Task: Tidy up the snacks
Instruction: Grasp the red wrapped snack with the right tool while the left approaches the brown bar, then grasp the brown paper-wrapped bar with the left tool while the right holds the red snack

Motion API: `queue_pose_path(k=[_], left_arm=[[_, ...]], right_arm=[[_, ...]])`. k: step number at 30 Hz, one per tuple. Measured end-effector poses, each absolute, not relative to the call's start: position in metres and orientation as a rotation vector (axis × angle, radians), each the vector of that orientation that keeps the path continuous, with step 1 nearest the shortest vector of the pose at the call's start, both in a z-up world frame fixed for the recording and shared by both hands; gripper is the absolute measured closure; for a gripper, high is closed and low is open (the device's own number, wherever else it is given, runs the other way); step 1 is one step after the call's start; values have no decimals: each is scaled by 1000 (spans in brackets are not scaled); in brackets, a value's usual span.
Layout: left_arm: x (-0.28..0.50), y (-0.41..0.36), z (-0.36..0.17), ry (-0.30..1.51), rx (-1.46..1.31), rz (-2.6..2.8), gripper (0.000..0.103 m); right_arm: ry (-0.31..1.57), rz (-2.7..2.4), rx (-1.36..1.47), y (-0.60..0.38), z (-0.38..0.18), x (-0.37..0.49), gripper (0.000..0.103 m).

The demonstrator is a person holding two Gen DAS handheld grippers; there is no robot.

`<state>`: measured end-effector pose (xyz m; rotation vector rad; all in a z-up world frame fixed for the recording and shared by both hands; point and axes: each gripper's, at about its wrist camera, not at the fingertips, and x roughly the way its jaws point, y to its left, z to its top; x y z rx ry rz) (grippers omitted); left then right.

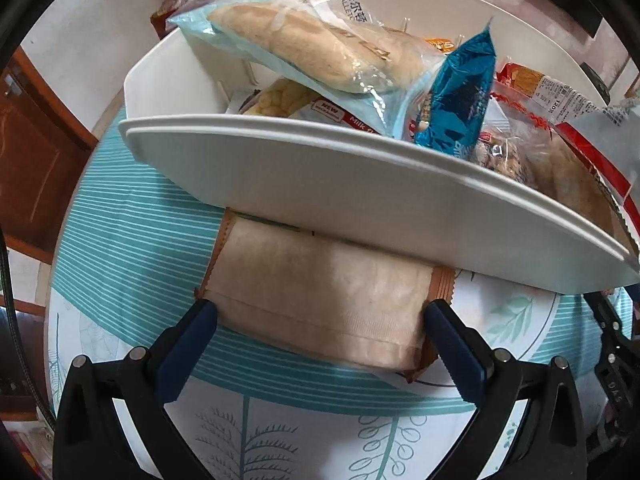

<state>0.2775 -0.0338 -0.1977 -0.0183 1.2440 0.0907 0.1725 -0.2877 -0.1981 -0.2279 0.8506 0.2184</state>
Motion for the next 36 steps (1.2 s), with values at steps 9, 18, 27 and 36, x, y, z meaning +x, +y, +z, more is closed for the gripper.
queue_pose_path(k=[9,18,27,36], left_arm=[[257,-25,-200,1212,-37,44,0],[218,-7,-200,1253,-60,-33,3],[183,1,-193,1286,-107,-126,24],[204,12,-195,1360,-307,-44,12]], right_arm=[[859,190,-150,-292,-194,156,49],[897,192,-79,-280,-187,130,49],[916,219,-47,-262,-179,97,49],[943,265,-23,-246,-177,78,49]])
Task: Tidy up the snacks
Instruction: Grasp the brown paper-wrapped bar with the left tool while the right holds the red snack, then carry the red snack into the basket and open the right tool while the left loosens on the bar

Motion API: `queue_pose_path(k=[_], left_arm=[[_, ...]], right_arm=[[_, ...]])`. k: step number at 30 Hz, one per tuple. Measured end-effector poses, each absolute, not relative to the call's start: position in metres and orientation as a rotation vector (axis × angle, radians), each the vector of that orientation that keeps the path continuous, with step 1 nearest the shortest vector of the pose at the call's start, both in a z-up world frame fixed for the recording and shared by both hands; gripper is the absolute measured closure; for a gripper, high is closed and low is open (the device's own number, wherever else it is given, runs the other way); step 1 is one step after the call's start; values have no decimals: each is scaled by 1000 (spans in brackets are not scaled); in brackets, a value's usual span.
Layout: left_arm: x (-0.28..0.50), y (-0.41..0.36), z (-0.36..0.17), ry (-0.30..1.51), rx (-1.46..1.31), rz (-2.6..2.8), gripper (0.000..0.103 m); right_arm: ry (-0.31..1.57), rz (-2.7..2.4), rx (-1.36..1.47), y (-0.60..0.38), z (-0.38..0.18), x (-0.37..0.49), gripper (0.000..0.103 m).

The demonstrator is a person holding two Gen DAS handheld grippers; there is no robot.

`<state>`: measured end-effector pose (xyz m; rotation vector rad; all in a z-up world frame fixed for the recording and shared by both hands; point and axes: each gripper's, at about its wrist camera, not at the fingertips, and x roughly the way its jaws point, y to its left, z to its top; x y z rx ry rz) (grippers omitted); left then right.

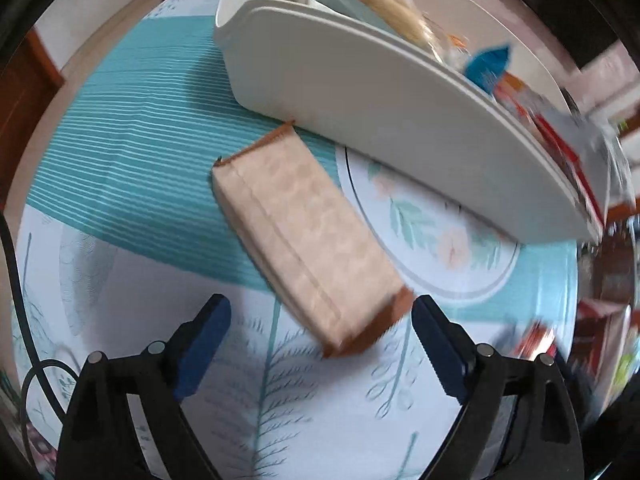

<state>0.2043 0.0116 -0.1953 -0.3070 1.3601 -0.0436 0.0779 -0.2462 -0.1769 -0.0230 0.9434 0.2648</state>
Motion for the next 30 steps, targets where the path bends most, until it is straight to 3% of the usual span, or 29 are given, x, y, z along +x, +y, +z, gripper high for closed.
queue_pose_path(k=[13,19,30], left_arm=[[255,-8,-201,1407,-180,156,13],[241,-32,-194,1369,-179,174,32],[224,-7,-175,1355,-223,137,44]], right_arm=[[978,320,-47,-222,-179,67,49],[957,323,-63,-220,-168,64,49],[895,325,-97,-210,-140,65,49]])
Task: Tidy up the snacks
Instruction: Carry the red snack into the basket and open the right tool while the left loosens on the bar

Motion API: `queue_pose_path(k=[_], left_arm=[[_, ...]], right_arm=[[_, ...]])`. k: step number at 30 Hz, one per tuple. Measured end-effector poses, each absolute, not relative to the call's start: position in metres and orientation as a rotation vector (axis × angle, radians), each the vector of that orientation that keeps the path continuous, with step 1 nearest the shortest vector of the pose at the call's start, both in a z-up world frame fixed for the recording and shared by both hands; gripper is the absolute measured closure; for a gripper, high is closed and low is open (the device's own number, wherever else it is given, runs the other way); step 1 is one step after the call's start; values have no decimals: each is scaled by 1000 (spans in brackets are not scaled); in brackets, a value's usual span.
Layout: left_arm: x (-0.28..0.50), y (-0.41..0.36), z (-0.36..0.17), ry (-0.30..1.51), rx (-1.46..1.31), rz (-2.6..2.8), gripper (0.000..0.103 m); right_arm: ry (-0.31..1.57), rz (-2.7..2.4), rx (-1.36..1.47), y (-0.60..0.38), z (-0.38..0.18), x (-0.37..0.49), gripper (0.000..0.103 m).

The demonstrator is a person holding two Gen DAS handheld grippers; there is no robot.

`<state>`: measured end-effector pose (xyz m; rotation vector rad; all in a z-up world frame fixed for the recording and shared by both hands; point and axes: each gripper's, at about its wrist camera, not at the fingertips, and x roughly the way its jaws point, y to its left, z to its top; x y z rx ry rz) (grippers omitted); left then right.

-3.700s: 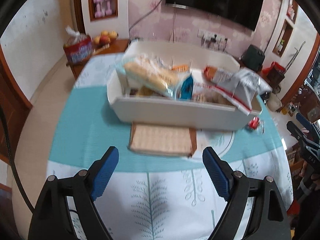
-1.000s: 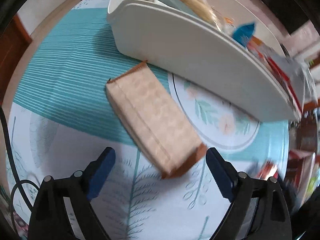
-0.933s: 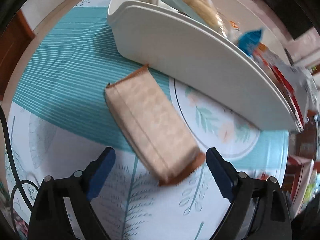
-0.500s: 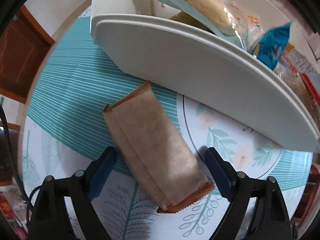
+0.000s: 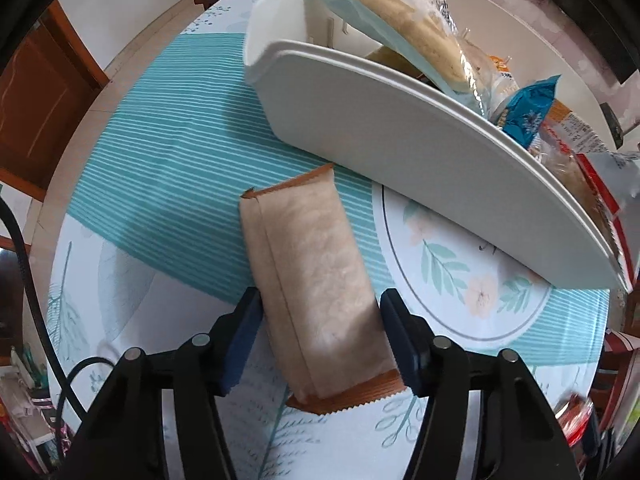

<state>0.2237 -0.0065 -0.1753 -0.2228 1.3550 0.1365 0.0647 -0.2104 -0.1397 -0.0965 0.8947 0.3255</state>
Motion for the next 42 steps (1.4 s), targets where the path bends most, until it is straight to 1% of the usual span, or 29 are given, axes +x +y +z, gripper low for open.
queue_pose_path(k=[7,8,9,10,14,16,20,21,23,27,28,30,32,34,35,37,38,39,42], left_arm=[[205,6,-133,1276,-228,103,47],[203,8,-126,1263,-228,94,52],[202,8,-117,1238,-217,96,66],[200,10,-111,1229,-218,92,78],[214,39,-88,1170,-249,14,78],[213,30,-63,1135,-229,1,78],[218,25,-54,1112,-232,-13,78],[219,26,-57,1127,-237,-12,77],[221,29,-69,1164,-251,-9,68],[227,33,-106,1271,-288,11,66],[227,34,-117,1292,-294,14,63],[231,33,-131,1329,-297,22,57],[235,30,-143,1354,-296,32,47],[238,26,-152,1372,-295,30,42],[240,24,-156,1380,-291,29,39],[243,19,-163,1401,-286,33,35],[244,18,-167,1407,-283,36,31],[245,16,-170,1416,-274,47,30],[247,11,-178,1430,-248,66,29]], right_arm=[[813,345,-141,-194,-112,72,49],[800,348,-147,-192,-107,74,49],[785,353,-152,-189,-103,76,49],[772,356,-155,-187,-98,79,49],[716,364,-171,-178,-82,94,49],[688,360,-182,-175,-74,105,49],[647,353,-184,-171,-63,123,49],[636,351,-184,-170,-60,129,49],[619,346,-183,-168,-56,139,49],[593,314,-190,-163,-51,169,49],[588,299,-199,-162,-50,175,49],[581,272,-209,-159,-51,186,49],[560,263,-198,-161,-51,197,48],[546,266,-183,-163,-50,203,48],[547,261,-175,-164,-51,205,47],[557,240,-151,-168,-52,208,39],[562,234,-136,-170,-54,207,37],[571,225,-122,-172,-55,207,37],[611,227,-93,-177,-60,204,37]])
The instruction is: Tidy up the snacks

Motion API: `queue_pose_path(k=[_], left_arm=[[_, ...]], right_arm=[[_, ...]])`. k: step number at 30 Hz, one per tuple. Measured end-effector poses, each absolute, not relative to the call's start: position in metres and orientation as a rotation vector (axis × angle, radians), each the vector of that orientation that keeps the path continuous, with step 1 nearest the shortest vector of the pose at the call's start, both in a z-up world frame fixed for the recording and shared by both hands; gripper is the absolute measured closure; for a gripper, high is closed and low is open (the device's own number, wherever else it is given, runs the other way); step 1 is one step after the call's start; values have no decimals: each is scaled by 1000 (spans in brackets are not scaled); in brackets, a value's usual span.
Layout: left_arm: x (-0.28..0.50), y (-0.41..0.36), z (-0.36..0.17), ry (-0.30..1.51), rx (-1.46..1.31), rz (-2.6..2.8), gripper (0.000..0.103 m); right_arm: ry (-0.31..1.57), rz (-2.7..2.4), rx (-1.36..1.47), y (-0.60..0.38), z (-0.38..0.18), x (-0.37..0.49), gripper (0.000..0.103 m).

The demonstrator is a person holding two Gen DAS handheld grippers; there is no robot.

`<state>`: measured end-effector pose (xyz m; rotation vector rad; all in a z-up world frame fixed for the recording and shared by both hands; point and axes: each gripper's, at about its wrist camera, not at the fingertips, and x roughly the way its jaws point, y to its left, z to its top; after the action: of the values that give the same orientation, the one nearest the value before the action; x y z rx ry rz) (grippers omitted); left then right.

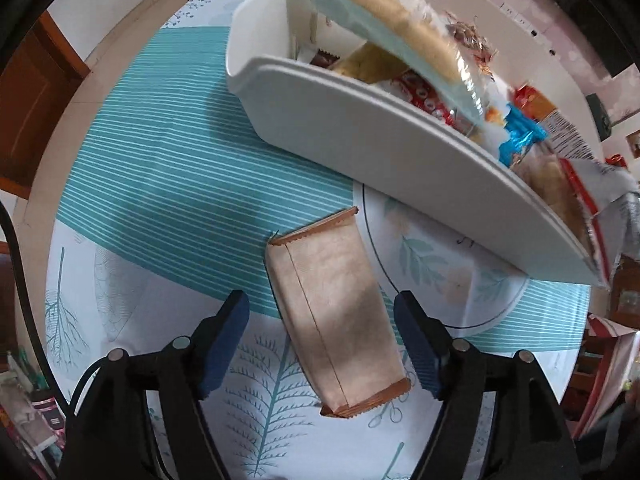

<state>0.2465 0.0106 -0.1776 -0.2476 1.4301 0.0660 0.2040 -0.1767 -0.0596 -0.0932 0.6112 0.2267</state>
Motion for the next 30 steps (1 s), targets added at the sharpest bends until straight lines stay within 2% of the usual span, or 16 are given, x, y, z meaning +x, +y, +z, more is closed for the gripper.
queue_pose_path(k=[8,18,20,30], left_arm=[[249,3,-194,1456,-208,94,29],[251,-8,-203,1415,-125,120,30],[250,-11,-202,1398,-121,116,38],[239,-20,-190,1384,-92,83,45]], right_arm=[[770,128,52,-202,-66,208,36],[802,130,97,-206,-66,202,36],[806,133,91,-205,-65,202,36],[830,128,130,-213,-67,197,36]])
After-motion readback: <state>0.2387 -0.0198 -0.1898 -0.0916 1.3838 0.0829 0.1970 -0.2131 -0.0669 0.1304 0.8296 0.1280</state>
